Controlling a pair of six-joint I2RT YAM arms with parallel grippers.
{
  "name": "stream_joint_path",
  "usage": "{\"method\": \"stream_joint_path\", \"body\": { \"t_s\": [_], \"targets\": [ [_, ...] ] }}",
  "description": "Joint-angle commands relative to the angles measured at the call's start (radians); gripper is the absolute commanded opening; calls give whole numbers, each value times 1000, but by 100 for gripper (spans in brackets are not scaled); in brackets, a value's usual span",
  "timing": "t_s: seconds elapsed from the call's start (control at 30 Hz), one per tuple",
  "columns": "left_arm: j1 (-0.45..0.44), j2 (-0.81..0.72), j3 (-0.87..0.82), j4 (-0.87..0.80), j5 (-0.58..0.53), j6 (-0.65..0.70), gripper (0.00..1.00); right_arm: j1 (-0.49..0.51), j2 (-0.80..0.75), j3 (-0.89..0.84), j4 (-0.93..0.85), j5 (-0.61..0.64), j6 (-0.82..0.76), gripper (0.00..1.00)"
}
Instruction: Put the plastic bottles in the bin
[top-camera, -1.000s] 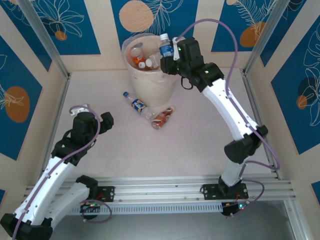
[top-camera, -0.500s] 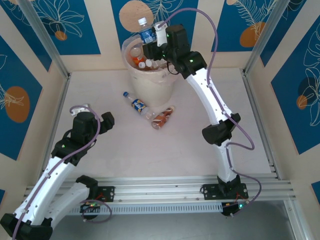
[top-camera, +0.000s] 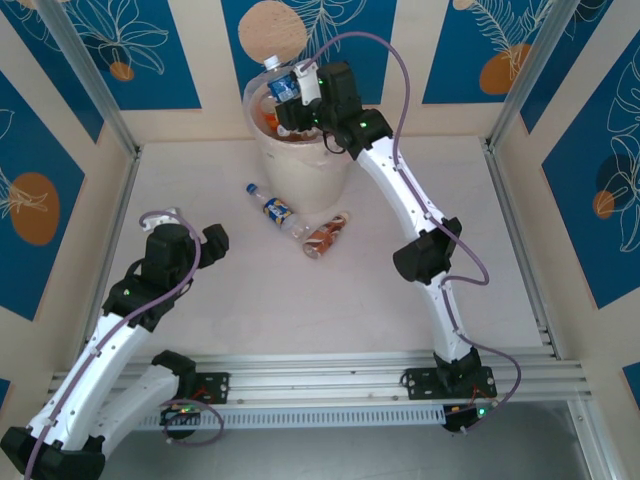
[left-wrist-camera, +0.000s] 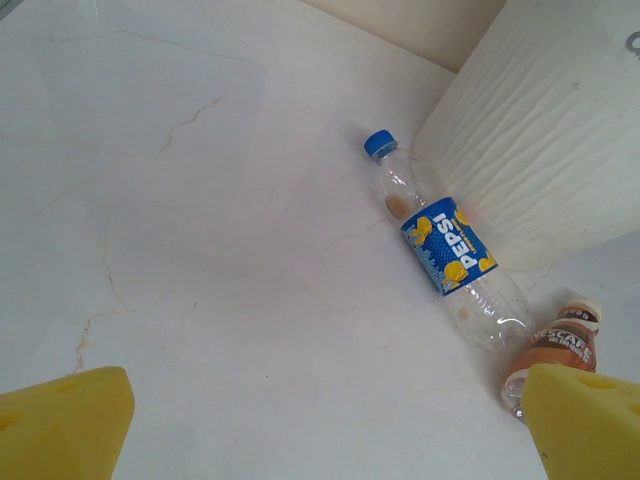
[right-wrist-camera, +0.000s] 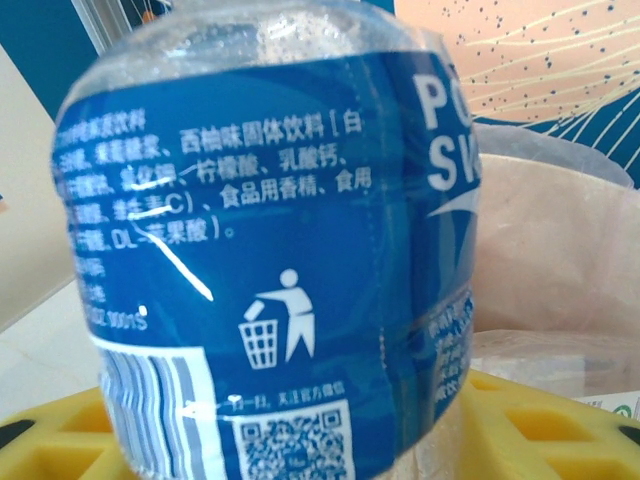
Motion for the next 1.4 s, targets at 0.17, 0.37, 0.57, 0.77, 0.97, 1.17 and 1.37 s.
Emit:
{"method": "stream_joint_path", "body": {
  "t_s": [0.17, 0.37, 0.57, 0.77, 0.97, 1.17, 1.37],
  "targets": [
    [3, -8, -5, 9, 4, -6, 99, -5, 11, 44, -31, -10, -36, 67],
    [3, -7, -5, 11, 3, -7, 100, 1, -4, 39, -57, -2, -52, 69],
    [4, -7, -4, 11, 4, -7, 99, 3, -11, 22, -53, 15, -60, 70],
    [3, -6, -2, 9, -2, -5, 100, 3, -20, 24, -57, 3, -52, 68],
    [3, 3, 6, 18, 3, 0, 100, 6, -24, 23, -79, 9, -57, 64],
    [3, 79, 53, 18, 23, -5, 100, 7, -82, 21, -103, 37, -46, 65],
    [3, 230, 111, 29, 54, -30, 100, 4, -192, -36, -124, 89, -15, 73]
  ]
}}
